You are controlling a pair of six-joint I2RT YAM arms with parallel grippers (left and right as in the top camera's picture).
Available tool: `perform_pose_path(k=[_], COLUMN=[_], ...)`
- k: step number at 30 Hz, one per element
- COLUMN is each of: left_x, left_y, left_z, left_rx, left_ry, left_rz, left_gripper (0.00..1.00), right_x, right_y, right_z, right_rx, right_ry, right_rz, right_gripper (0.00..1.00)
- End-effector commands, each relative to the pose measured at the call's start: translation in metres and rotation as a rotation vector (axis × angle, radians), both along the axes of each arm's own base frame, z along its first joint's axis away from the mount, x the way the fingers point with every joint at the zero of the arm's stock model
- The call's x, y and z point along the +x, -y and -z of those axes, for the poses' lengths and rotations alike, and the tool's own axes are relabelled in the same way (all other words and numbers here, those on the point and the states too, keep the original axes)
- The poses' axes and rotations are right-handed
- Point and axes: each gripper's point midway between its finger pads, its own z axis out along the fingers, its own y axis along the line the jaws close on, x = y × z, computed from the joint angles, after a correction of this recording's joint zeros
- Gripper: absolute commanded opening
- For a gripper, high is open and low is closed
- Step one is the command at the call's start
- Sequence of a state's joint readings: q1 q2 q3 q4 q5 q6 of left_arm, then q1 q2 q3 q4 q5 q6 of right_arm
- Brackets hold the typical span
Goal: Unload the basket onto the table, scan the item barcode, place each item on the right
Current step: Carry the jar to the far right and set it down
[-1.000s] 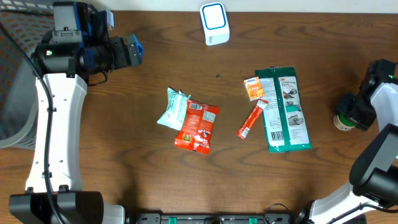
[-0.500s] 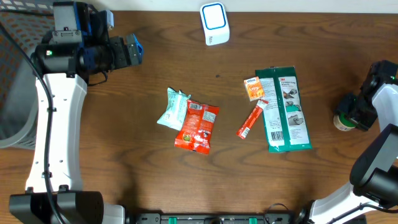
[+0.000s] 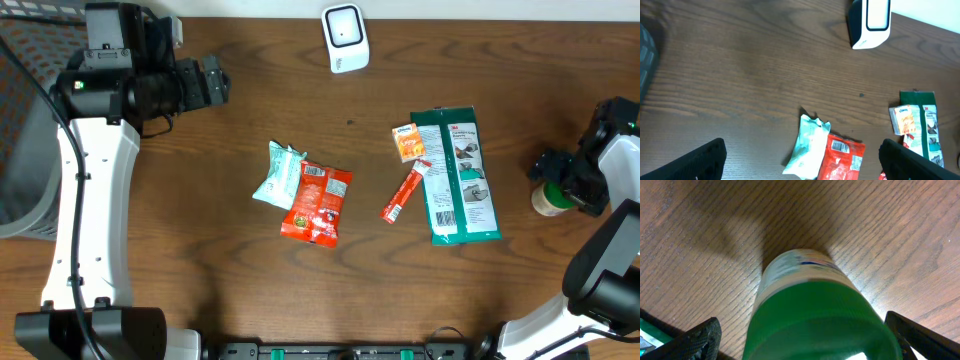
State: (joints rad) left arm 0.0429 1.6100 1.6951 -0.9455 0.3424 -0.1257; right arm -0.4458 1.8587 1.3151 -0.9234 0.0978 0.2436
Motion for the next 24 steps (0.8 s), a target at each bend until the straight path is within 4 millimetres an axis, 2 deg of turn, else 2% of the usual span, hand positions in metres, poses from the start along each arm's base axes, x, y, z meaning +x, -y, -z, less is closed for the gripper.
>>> perform_pose_path(k=[1, 4, 6, 10, 12, 13, 15, 17, 19, 22, 24], left_x=[0.001, 0.001, 0.001, 0.001, 0.001, 0.001, 0.001, 0.001, 0.001, 0.001, 0.001], left_y=[0.001, 0.001, 0.001, 0.001, 0.001, 0.001, 0.001, 0.001, 0.001, 0.001, 0.001], left_z=[-0.002, -0.002, -0.002, -0.002, -0.002, -0.002, -0.002, -0.002, -0.002, -0.002, -0.002], left_rx=[-0.001, -0.001, -0.001, -0.001, -0.001, -0.001, -0.001, -0.001, -0.001, -0.001, -0.001], left_ry=[0.006, 0.006, 0.006, 0.006, 0.006, 0.006, 0.006, 0.006, 0.006, 0.006, 0.006], left_rz=[0.012, 0.012, 0.012, 0.012, 0.012, 0.012, 0.012, 0.012, 0.012, 0.012, 0.012], left_gripper=[0.97, 0.97, 0.97, 0.97, 0.97, 0.97, 0.97, 0.97, 0.97, 0.97, 0.97], right_x=[-0.003, 0.002, 0.008, 0.022, 0.033, 0.035, 0.042, 0.05, 0.06, 0.07, 0.076], right_y=[0.002, 0.005, 0.007, 0.012, 0.008, 0.004, -0.012, -0.034, -0.065, -0.112, -0.141], right_z=[0.001, -0.005, -0.018, -0.063, -0.098, -0.107, -0.124, -0.13, -0.13, -0.127, -0.124], right_rx=[-0.003, -0.013, -0.023, -0.05, -0.068, -0.07, -0.063, -0.03, 0.038, 0.125, 0.133], right_ry=[-0.008, 0.006, 0.025, 0.082, 0.13, 0.143, 0.17, 0.196, 0.223, 0.245, 0.248], right_rz=[0.004, 0.005, 0.004, -0.001, -0.035, -0.046, -0.089, -0.164, -0.243, -0.344, -0.419], right_gripper=[0.99, 0.99, 0.99, 0.97, 0.95, 0.94, 0.9, 0.85, 0.79, 0.61, 0.53])
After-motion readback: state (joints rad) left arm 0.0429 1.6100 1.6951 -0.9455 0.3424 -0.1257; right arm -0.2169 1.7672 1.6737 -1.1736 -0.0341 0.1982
